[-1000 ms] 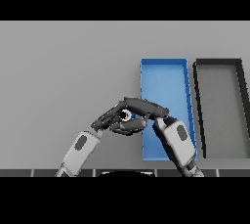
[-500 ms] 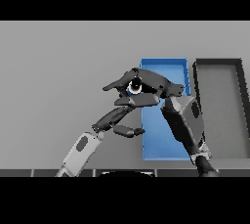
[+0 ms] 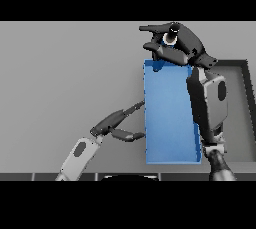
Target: Pick up the blue pipe and place it into the blue bin.
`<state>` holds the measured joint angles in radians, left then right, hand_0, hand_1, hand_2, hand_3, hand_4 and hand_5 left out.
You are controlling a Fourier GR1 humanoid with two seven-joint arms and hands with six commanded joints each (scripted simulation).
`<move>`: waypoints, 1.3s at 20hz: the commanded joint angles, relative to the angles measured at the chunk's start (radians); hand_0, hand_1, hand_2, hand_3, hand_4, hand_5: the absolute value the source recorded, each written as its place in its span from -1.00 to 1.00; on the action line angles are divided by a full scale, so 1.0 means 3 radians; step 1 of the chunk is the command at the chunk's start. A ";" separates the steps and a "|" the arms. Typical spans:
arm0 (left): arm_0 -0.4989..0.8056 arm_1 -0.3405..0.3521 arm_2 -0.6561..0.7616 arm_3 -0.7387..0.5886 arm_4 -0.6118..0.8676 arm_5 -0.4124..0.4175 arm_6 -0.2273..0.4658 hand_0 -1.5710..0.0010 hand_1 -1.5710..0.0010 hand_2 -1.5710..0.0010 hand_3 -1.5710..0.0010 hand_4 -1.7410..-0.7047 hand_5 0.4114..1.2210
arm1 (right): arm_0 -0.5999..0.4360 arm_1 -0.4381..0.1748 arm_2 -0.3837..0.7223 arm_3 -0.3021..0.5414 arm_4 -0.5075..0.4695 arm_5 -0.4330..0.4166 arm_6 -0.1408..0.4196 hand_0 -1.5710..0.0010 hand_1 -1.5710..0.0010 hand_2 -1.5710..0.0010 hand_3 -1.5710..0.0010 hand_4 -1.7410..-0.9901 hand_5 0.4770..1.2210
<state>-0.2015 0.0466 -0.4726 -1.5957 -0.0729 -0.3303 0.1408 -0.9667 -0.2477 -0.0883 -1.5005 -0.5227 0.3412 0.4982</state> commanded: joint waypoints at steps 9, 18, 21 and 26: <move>-0.0024 0.0038 0.0028 0.0066 -0.0062 0.0022 -0.0148 1.00 1.00 1.00 1.00 0.56 -0.88 | 0.0648 -0.0122 -0.0140 0.0224 0.0644 0.0015 0.0288 -1.00 -1.00 -1.00 -1.00 -0.36 1.00; -0.0041 0.0052 0.0024 0.0070 -0.0146 0.0078 -0.0209 1.00 1.00 1.00 1.00 0.58 -0.85 | 0.1211 -0.0349 0.0303 0.0614 0.0803 -0.0534 0.0372 -1.00 -1.00 -1.00 -1.00 -0.35 1.00; -0.0063 0.0051 0.0033 0.0130 -0.0181 0.0099 -0.0235 1.00 1.00 1.00 1.00 0.58 -0.83 | 0.1331 -0.0635 0.0709 0.0738 0.0421 -0.0755 0.0371 -1.00 -1.00 -1.00 -0.28 -0.58 1.00; -0.0067 0.0042 0.0026 0.0128 -0.0182 0.0102 -0.0276 1.00 1.00 1.00 1.00 0.58 -0.80 | 0.1220 -0.1167 0.1725 0.0950 -0.0562 -0.1489 0.0371 -1.00 -1.00 -0.93 0.42 -0.69 0.84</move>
<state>-0.2216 0.0592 -0.4648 -1.5571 -0.1276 -0.2999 0.0587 -0.6013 -0.5983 0.4295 -1.2157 -0.6913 -0.1024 0.6096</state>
